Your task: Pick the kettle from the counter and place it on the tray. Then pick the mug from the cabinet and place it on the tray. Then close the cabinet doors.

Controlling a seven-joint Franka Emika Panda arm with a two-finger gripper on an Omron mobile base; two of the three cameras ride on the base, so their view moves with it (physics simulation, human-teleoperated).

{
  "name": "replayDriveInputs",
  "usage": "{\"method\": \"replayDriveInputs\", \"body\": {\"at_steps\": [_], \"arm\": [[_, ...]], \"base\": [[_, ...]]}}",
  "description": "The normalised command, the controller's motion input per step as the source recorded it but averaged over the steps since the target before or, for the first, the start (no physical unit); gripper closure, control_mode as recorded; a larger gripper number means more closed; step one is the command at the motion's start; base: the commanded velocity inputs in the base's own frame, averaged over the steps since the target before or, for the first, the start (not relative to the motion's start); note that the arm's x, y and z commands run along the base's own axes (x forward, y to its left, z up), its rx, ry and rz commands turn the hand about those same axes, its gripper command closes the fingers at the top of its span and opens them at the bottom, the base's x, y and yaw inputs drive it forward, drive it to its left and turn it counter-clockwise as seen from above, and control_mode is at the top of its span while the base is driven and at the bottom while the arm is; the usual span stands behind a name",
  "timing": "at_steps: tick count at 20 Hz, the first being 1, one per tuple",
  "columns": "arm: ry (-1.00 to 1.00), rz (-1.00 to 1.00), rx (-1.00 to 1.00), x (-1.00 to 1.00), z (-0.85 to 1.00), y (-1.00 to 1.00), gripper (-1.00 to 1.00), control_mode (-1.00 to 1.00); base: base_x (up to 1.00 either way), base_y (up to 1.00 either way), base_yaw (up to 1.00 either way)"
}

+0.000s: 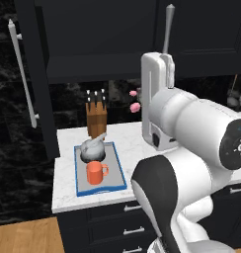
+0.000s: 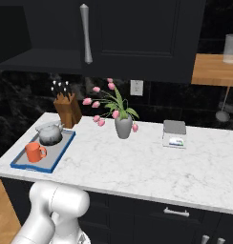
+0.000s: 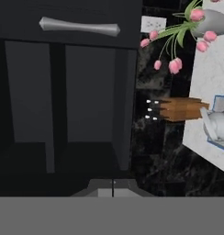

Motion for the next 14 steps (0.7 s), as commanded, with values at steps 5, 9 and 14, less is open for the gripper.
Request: {"method": "replayDriveInputs", "body": {"at_steps": [5,9,14], "arm": [[0.0,0.0,-0.03,-0.31,-0.28,0.72,1.0,-1.0],[0.0,-0.03,-0.01,-0.05,-0.33,0.66,1.0,-1.0],[0.0,-0.08,-0.03,0.0,-0.41,0.61,1.0,-1.0]], "base": [[0.0,0.0,0.0],[0.0,0.0,0.0],[0.0,0.0,0.0]]}}
